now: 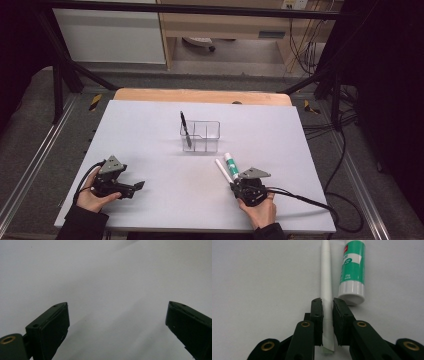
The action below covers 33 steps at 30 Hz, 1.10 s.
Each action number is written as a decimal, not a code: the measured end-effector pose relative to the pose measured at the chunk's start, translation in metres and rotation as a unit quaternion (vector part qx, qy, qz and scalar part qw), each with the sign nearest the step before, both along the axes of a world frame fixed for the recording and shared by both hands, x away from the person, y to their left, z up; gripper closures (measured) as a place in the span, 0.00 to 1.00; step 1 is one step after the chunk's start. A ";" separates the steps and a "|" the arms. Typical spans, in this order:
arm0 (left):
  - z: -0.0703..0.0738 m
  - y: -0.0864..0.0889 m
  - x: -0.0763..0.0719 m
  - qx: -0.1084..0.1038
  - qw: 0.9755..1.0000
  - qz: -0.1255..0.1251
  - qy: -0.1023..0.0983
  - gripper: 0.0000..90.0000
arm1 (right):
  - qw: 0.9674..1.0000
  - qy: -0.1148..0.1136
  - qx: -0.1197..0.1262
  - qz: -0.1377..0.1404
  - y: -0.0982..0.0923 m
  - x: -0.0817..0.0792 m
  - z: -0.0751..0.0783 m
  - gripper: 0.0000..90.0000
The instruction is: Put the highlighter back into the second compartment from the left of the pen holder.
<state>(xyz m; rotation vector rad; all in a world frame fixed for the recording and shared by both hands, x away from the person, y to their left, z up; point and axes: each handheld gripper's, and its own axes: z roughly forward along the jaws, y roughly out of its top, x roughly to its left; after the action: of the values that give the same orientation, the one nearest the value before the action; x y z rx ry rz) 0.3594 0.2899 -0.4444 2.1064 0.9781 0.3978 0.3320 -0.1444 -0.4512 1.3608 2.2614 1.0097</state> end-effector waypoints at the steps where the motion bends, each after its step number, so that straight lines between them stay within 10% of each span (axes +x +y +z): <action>1: 0.000 0.000 0.000 0.000 1.000 0.000 0.000 0.06 | 1.000 0.001 -0.002 0.003 -0.001 0.000 0.001 0.88; 12: 0.000 -0.001 0.000 0.000 1.000 -0.002 0.000 0.06 | 0.997 -0.003 -0.007 0.071 -0.016 -0.001 0.002 0.87; 33: 0.001 -0.003 -0.001 0.000 1.000 -0.007 0.000 0.06 | 0.995 -0.025 -0.004 0.096 -0.015 0.001 0.000 0.88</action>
<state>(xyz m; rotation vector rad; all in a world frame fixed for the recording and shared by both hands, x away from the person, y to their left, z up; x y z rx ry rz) 0.3584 0.2871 -0.4438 2.1118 0.9626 0.3917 0.3326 -0.1596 -0.4514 1.1183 2.3901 1.0811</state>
